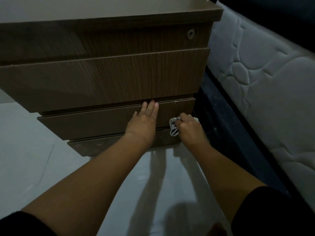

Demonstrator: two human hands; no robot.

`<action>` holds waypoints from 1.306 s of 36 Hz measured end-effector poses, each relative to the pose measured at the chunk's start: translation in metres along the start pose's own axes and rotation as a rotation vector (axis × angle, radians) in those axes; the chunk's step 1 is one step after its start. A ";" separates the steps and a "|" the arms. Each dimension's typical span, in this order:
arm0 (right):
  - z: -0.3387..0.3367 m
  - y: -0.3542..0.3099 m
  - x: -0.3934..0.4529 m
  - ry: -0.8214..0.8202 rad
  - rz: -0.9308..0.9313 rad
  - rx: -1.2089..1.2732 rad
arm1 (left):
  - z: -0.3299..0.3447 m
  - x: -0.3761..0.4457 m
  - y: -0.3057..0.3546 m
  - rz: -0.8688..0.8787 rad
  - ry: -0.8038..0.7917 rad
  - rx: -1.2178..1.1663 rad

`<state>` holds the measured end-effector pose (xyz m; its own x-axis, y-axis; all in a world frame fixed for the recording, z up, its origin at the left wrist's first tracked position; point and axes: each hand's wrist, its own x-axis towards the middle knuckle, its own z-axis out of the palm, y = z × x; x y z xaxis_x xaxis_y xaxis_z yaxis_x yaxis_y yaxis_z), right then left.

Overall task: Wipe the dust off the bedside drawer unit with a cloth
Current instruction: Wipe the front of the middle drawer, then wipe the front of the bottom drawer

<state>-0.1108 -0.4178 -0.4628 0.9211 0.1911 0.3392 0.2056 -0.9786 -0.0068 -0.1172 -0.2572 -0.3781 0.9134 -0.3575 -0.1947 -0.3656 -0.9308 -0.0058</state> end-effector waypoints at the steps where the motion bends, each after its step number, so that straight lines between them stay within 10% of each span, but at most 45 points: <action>1: 0.003 -0.001 -0.001 -0.020 0.010 -0.003 | 0.001 0.001 0.000 -0.001 0.002 0.000; 24: -0.050 -0.035 -0.019 -0.238 0.099 0.114 | 0.023 -0.028 -0.021 0.035 0.031 -0.100; 47: 0.017 -0.158 0.031 -0.866 0.229 0.234 | 0.115 -0.060 -0.171 -0.426 -0.181 -0.221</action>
<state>-0.1091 -0.2564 -0.4675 0.8541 0.0773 -0.5144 -0.0375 -0.9772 -0.2090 -0.1301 -0.0682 -0.4787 0.9203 0.0573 -0.3869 0.0965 -0.9919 0.0825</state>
